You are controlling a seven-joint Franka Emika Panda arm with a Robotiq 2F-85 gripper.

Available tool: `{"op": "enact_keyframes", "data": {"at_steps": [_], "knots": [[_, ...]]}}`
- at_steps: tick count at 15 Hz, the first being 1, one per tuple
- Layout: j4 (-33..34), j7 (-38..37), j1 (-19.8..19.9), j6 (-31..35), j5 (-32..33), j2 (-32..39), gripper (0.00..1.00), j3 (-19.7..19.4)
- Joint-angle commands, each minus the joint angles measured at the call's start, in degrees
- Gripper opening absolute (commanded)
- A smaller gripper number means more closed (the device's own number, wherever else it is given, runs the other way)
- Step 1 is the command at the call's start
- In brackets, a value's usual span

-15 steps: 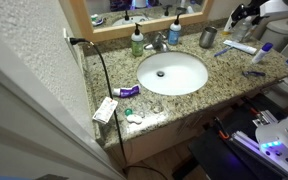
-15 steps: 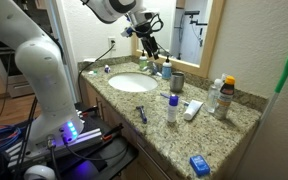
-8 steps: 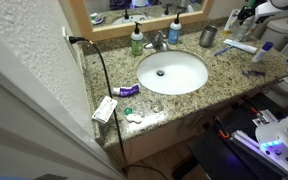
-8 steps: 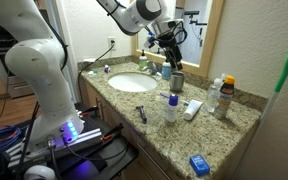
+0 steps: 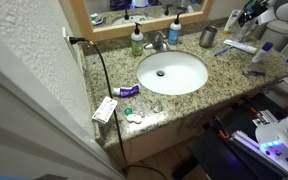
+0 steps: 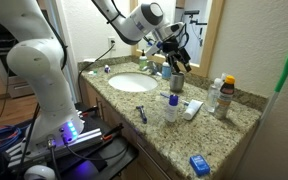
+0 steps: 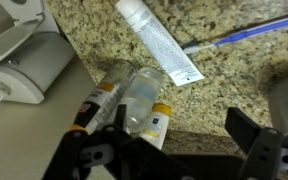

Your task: Set the white tube upright on the right side of the counter

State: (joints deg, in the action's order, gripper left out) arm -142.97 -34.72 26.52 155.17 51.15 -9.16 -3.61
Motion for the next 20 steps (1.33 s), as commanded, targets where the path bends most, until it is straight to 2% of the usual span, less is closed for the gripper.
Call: {"op": "enact_keyframes", "data": {"at_steps": [1, 3, 4, 5, 7, 9, 11, 14, 15, 16, 17, 20], "knots": [[7.5, -0.9, 2.5, 5.3, 15.0, 10.9, 1.0, -2.5], [13.1, -13.6, 1.9, 3.3, 23.4, 14.0, 1.0, -2.8], [6.8, -6.6, 1.6, 3.6, 17.9, 9.2, 1.0, -3.4], [9.4, -10.6, 1.6, 3.5, 20.8, 11.3, 1.0, -3.4], [12.1, -12.5, 1.5, 3.5, 21.8, 13.5, 1.0, -3.2], [12.2, -8.8, 1.5, 3.1, 25.3, 15.9, 1.0, -3.3], [11.9, -3.6, 1.6, 4.7, 25.0, 18.0, 1.0, -3.1], [12.7, 5.9, 1.7, 5.9, 20.9, 21.5, 1.0, -2.1], [13.2, 6.8, 1.5, 5.2, 20.0, 22.3, 1.0, -1.8], [14.1, 4.3, 0.7, 3.2, 20.3, 22.7, 1.0, -1.7], [12.1, 3.3, 1.1, 4.3, 21.2, 21.0, 1.0, -2.2], [13.3, 3.3, 0.8, 4.1, 21.1, 22.1, 1.0, -1.9]]}}
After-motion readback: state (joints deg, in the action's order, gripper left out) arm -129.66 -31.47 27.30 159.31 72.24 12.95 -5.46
